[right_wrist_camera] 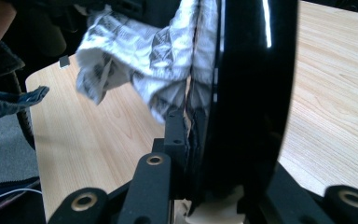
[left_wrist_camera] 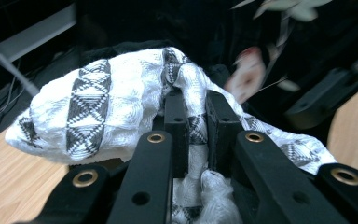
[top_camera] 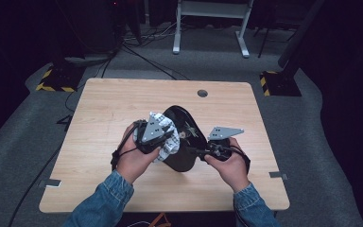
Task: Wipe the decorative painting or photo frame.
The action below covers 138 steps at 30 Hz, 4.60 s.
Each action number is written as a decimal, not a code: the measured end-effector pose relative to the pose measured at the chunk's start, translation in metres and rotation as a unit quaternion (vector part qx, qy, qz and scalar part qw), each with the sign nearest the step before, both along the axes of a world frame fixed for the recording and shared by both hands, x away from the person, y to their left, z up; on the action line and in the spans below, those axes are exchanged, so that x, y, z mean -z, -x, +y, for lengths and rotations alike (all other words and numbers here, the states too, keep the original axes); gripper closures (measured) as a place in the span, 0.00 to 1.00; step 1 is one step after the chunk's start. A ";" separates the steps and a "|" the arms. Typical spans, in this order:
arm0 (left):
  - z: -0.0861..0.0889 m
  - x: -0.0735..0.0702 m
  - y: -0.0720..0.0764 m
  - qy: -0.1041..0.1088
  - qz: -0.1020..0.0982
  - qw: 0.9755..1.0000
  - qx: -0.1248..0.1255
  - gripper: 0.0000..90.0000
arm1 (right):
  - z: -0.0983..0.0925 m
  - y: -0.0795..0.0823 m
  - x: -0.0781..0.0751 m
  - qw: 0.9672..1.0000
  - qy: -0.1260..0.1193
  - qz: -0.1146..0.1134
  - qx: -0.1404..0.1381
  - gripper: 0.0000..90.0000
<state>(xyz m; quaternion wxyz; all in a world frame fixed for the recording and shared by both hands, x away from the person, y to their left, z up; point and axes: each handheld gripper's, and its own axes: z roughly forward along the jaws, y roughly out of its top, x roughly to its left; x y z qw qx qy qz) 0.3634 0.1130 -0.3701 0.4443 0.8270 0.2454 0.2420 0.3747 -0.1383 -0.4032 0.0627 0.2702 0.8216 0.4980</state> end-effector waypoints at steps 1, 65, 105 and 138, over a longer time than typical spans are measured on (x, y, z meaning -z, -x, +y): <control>-0.003 -0.001 0.002 -0.003 -0.001 1.000 0.005 0.90 | 0.000 0.000 0.000 1.000 0.000 0.000 0.000 0.88; -0.012 0.020 0.007 -0.005 0.003 1.000 0.023 0.90 | -0.002 0.000 0.000 1.000 -0.002 0.005 0.015 0.88; 0.047 0.045 -0.027 0.005 0.038 0.996 -0.086 0.91 | 0.000 0.001 -0.002 1.000 -0.009 0.006 0.010 0.87; -0.006 0.051 0.002 -0.017 0.041 0.999 -0.007 0.90 | -0.008 -0.002 -0.004 1.000 -0.008 0.011 0.022 0.89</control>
